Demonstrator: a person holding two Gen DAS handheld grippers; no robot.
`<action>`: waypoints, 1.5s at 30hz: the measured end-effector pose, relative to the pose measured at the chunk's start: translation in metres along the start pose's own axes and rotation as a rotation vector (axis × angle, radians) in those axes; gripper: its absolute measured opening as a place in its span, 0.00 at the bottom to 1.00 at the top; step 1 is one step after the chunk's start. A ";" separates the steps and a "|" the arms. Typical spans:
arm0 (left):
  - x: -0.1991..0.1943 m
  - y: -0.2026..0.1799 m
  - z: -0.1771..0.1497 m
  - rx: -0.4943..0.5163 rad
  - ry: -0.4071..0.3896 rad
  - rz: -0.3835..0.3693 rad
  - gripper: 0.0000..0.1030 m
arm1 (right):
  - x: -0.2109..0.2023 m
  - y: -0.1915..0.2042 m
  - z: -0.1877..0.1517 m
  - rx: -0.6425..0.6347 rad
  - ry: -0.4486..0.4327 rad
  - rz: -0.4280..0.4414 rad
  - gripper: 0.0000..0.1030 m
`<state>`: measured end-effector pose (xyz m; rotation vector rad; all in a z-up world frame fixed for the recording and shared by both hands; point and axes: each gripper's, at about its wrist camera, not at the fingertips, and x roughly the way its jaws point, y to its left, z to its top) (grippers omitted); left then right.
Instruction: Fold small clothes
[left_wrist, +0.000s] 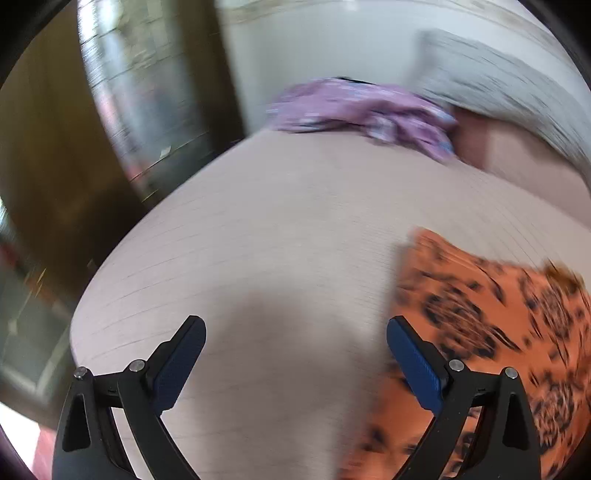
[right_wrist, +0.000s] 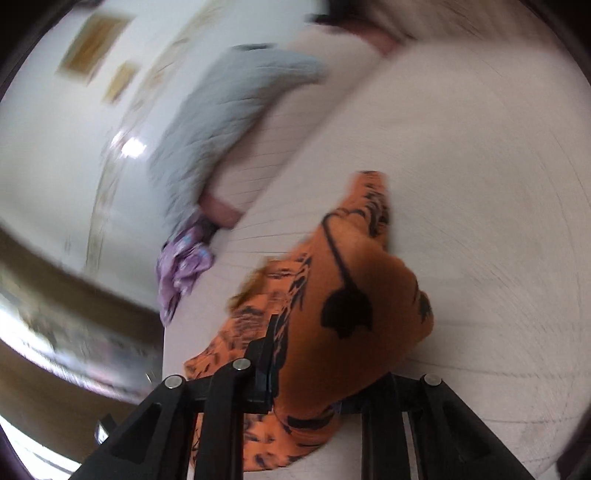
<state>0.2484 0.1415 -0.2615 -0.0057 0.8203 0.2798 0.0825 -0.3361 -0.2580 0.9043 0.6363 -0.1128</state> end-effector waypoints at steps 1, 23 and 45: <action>0.003 0.014 0.002 -0.041 0.003 0.019 0.95 | 0.001 0.022 -0.001 -0.056 0.000 0.003 0.22; 0.010 0.105 -0.004 -0.234 -0.018 -0.068 0.95 | 0.109 0.202 -0.223 -0.720 0.464 0.213 0.79; 0.020 0.013 -0.047 0.090 0.154 -0.202 0.96 | 0.096 0.097 -0.139 -0.601 0.257 0.048 0.38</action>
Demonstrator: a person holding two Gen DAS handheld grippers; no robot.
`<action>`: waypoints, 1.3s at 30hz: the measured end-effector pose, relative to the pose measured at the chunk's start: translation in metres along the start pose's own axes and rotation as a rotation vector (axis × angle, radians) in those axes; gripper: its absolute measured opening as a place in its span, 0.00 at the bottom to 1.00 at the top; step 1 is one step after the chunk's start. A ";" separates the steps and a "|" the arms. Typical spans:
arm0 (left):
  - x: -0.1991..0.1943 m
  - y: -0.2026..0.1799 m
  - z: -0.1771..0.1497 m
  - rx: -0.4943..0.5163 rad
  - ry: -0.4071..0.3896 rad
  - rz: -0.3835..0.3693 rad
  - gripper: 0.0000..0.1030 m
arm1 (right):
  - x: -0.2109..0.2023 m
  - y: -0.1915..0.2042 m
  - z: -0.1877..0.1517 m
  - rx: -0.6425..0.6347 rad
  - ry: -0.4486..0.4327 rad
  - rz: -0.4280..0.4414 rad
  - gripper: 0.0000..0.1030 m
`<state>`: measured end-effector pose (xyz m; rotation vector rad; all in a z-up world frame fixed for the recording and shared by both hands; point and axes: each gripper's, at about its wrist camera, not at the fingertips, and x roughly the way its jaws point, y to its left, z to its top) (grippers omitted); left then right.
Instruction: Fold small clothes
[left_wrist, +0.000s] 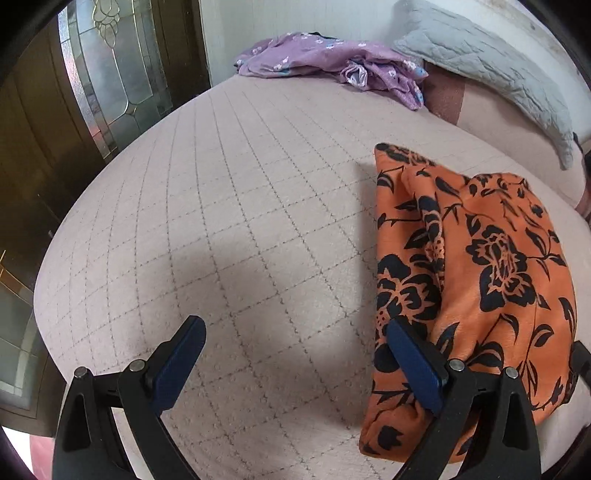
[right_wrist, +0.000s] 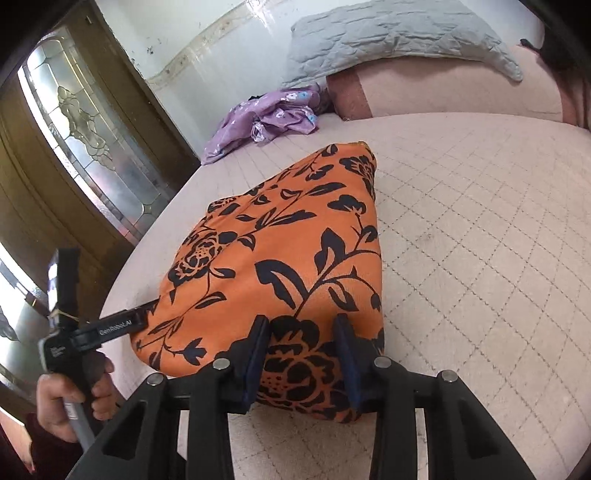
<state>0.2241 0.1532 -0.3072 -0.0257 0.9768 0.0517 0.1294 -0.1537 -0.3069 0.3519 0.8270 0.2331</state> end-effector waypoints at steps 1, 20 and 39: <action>-0.003 -0.002 0.002 0.010 -0.018 0.007 0.96 | -0.001 0.000 0.005 -0.002 0.000 0.005 0.39; 0.010 -0.045 0.026 0.103 -0.128 0.084 0.96 | 0.109 -0.017 0.111 0.067 0.162 -0.023 0.39; -0.032 -0.041 0.010 0.103 -0.229 0.033 0.95 | -0.005 0.010 0.018 -0.042 0.099 0.022 0.39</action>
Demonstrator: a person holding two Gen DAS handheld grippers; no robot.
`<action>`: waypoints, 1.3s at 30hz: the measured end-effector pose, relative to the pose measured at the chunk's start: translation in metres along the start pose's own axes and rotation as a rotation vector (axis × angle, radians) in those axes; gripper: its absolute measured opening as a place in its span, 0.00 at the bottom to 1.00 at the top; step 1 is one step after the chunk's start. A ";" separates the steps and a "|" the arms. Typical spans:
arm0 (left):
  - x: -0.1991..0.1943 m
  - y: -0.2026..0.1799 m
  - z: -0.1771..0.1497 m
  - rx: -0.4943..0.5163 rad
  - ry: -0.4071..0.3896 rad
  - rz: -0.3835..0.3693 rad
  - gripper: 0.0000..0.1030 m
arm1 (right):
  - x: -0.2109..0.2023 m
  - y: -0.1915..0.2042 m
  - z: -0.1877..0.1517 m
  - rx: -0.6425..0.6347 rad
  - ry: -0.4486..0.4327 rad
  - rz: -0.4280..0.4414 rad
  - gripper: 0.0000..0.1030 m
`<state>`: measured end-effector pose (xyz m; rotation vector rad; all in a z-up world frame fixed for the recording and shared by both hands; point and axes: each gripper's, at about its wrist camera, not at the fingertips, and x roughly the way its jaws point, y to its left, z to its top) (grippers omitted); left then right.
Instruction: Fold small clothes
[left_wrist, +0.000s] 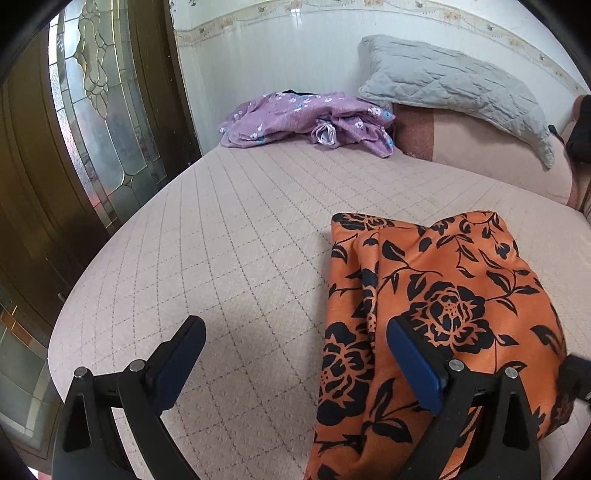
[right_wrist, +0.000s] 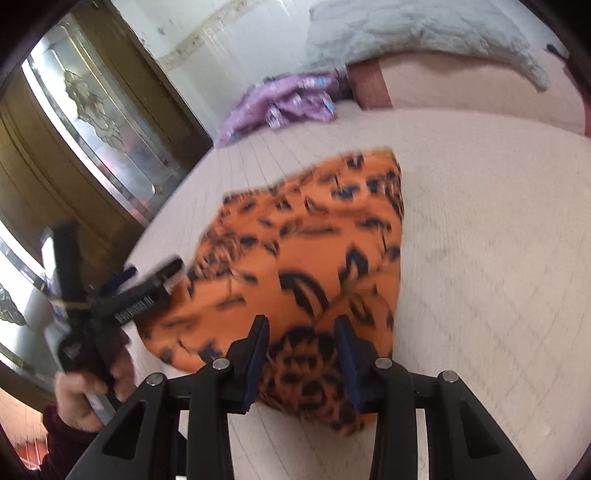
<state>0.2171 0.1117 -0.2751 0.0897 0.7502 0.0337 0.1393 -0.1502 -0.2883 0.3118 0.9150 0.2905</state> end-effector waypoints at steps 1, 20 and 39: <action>-0.001 0.000 0.000 -0.003 -0.001 -0.002 0.95 | 0.002 -0.002 -0.003 0.005 -0.001 -0.002 0.40; -0.031 0.003 0.006 -0.014 -0.117 -0.072 0.95 | -0.009 0.000 -0.017 0.009 -0.025 -0.009 0.45; -0.034 -0.009 0.006 0.009 -0.127 -0.077 0.95 | -0.041 0.007 -0.026 -0.022 -0.118 -0.020 0.53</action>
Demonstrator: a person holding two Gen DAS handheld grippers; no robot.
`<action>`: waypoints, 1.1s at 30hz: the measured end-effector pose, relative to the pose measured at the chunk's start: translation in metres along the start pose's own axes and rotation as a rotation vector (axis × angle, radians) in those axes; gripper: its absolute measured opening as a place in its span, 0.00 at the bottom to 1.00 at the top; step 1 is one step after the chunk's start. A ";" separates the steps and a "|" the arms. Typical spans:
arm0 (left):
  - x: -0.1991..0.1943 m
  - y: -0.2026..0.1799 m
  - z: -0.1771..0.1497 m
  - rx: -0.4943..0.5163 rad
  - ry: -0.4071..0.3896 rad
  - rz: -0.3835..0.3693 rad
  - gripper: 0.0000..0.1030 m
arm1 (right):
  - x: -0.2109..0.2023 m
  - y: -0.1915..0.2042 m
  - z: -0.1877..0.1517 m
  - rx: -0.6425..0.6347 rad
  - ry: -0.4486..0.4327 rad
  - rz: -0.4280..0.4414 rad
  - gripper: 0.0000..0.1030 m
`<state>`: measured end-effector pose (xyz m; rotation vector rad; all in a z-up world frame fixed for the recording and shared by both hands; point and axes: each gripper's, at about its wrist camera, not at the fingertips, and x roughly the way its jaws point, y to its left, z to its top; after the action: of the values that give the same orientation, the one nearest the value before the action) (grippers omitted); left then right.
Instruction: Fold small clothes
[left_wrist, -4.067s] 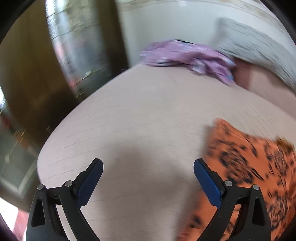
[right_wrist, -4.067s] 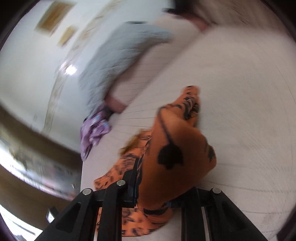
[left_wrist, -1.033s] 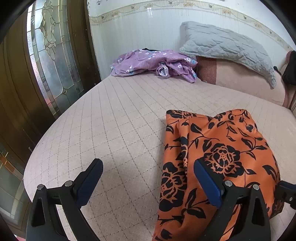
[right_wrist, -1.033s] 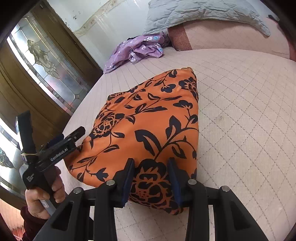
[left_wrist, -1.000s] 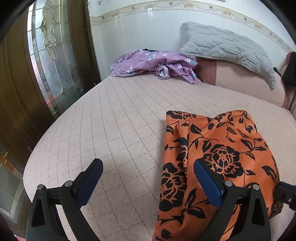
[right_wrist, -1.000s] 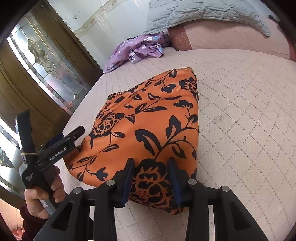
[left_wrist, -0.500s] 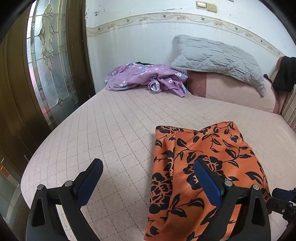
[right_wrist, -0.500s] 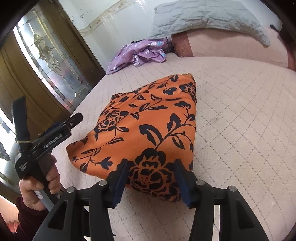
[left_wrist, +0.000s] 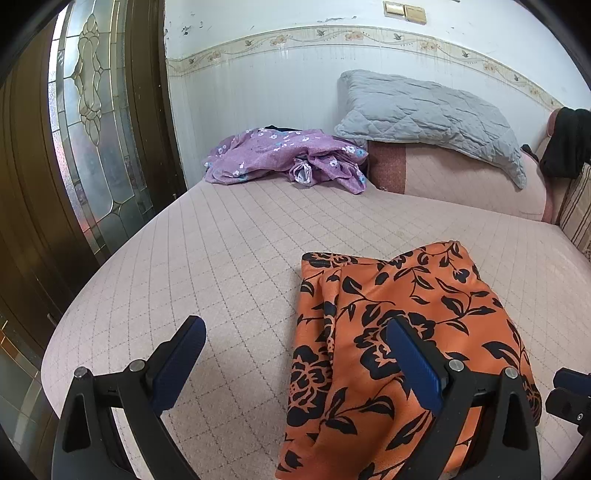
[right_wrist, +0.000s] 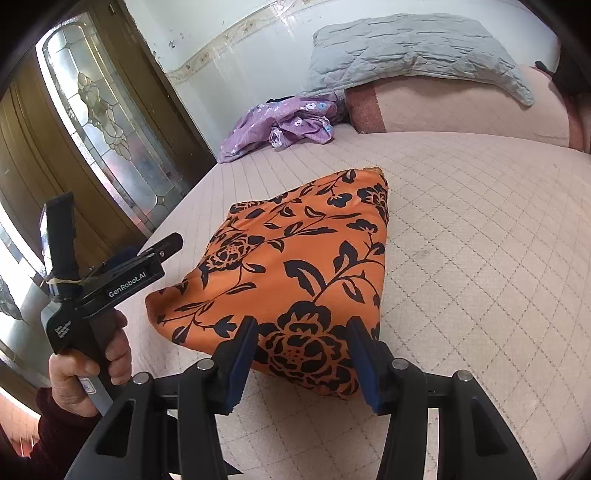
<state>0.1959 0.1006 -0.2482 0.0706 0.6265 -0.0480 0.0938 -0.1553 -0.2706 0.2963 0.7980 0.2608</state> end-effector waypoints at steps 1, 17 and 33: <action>0.000 0.000 0.000 0.001 0.000 0.000 0.95 | -0.001 0.000 0.000 0.003 -0.002 0.000 0.53; 0.002 -0.001 -0.001 0.014 0.008 0.000 0.95 | 0.009 0.002 0.002 0.015 0.002 0.031 0.52; 0.002 -0.001 0.000 0.010 0.012 -0.017 0.95 | 0.026 -0.013 -0.003 0.079 0.046 0.065 0.51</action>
<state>0.1976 0.0993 -0.2501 0.0754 0.6390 -0.0674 0.1107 -0.1583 -0.2950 0.3923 0.8467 0.2985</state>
